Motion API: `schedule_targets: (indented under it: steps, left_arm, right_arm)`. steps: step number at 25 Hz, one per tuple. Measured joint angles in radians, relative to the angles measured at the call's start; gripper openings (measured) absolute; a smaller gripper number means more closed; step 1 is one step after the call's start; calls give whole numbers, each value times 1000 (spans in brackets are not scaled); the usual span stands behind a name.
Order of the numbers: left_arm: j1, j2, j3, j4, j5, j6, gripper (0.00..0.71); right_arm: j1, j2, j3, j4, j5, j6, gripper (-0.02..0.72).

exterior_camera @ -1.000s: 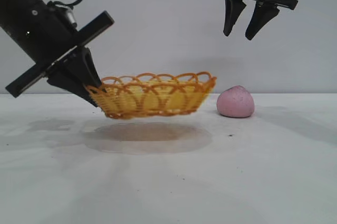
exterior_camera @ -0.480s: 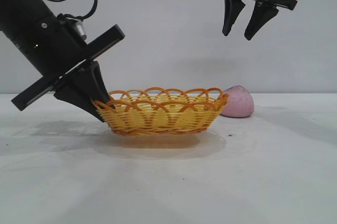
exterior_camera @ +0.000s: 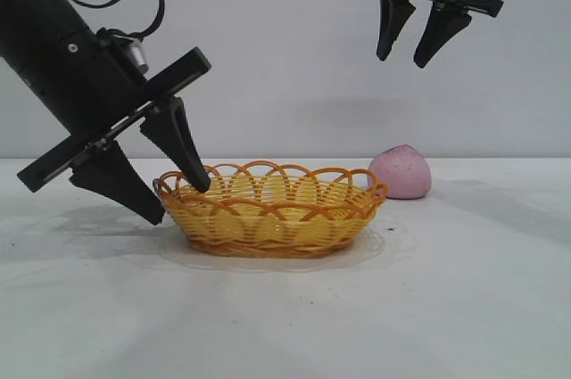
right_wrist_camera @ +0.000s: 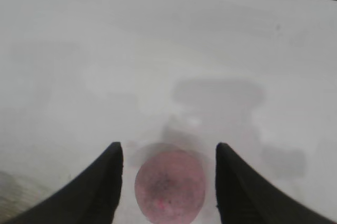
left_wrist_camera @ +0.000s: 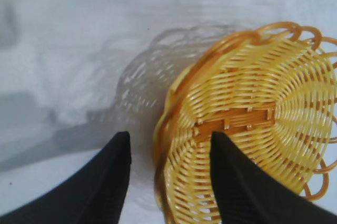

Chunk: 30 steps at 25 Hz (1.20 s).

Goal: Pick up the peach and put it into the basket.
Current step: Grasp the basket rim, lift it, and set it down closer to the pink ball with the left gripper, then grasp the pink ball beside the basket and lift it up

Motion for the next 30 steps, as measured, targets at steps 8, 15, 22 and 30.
schedule_targets:
  steps: [8, 15, 22, 30]
  left_arm:
    - [199, -93, 0, 76, 52, -15, 308]
    - [234, -147, -2, 666, -23, -330, 308]
    - [232, -213, -2, 1034, -26, -618, 308]
    - [230, -532, 41, 1162, 43, -743, 308]
  right_arm:
    - [0, 0, 0, 0, 0, 0, 396]
    - [0, 0, 0, 16, -2, -2, 396]
    - [0, 0, 0, 20, 2, -20, 396]
    - [0, 2, 0, 33, 22, -30, 396]
